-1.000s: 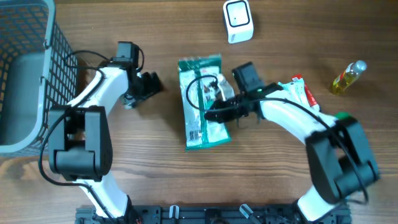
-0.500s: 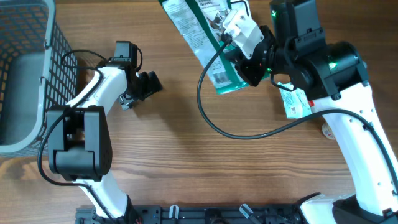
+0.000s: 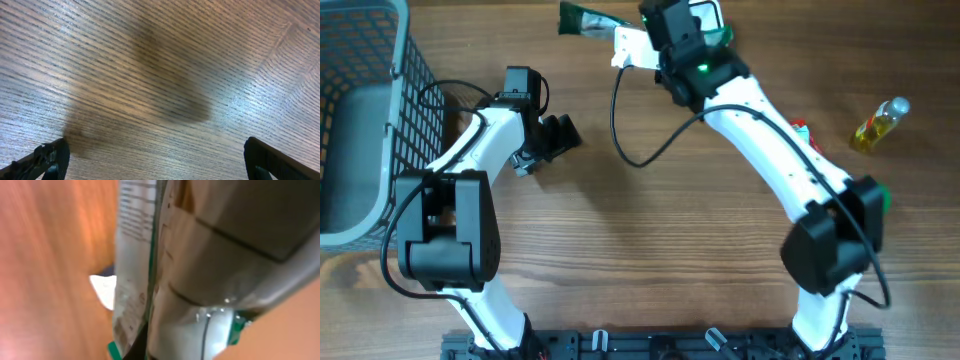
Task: Scan the item barcode
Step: 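Lift the gloves pack with the right gripper up to the scanner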
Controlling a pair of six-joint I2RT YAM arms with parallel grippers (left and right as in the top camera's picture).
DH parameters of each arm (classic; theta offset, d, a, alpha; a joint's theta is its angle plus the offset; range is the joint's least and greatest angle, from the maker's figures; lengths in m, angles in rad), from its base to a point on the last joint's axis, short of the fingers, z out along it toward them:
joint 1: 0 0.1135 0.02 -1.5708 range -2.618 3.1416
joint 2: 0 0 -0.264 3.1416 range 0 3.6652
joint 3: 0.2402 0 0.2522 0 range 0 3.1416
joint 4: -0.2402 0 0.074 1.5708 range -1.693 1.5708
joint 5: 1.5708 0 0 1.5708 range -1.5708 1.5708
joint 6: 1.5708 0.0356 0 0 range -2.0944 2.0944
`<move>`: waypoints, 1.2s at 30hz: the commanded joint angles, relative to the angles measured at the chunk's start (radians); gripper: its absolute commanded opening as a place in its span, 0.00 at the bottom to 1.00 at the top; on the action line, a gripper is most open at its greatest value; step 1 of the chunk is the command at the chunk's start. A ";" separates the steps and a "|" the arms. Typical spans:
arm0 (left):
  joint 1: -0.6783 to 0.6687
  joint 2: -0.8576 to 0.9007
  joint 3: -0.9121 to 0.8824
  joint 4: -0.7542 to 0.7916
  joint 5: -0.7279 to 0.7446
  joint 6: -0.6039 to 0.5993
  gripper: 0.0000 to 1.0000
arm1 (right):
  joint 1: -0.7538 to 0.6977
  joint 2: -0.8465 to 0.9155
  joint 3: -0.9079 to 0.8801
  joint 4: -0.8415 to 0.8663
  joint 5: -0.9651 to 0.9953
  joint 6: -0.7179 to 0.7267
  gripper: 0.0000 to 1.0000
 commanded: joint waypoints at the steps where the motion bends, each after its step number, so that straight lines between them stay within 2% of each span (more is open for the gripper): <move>1: 0.000 -0.012 0.008 0.000 -0.012 0.002 1.00 | -0.002 0.082 0.014 0.129 0.104 -0.135 0.04; 4: 0.000 -0.012 0.008 0.000 -0.012 0.001 1.00 | -0.004 0.166 0.013 0.360 0.156 -0.241 0.04; 8: 0.000 -0.012 0.008 0.000 -0.012 0.001 1.00 | -0.016 0.228 0.013 0.517 0.160 -0.341 0.04; 13: 0.000 -0.012 0.008 0.000 -0.012 0.002 1.00 | -0.069 0.287 0.013 0.705 0.164 -0.337 0.04; 15: 0.000 -0.012 0.008 0.000 -0.012 0.002 1.00 | -0.090 0.309 0.013 0.725 0.148 -0.254 0.04; 21: 0.000 -0.012 0.008 0.000 -0.012 0.001 1.00 | -0.104 0.352 0.012 0.715 0.094 -0.104 0.04; 26: 0.000 -0.012 0.008 0.000 -0.012 0.002 1.00 | -0.102 0.369 0.012 0.575 0.049 0.047 0.04; 31: 0.000 -0.012 0.008 0.000 -0.012 0.001 1.00 | -0.093 0.369 0.012 0.425 -0.050 0.069 0.04; 33: 0.000 -0.012 0.008 0.000 -0.012 0.001 1.00 | -0.093 0.369 0.012 0.416 -0.060 0.115 0.05; 36: 0.000 -0.012 0.008 0.000 -0.012 0.001 1.00 | -0.093 0.369 0.012 0.433 -0.051 0.103 0.04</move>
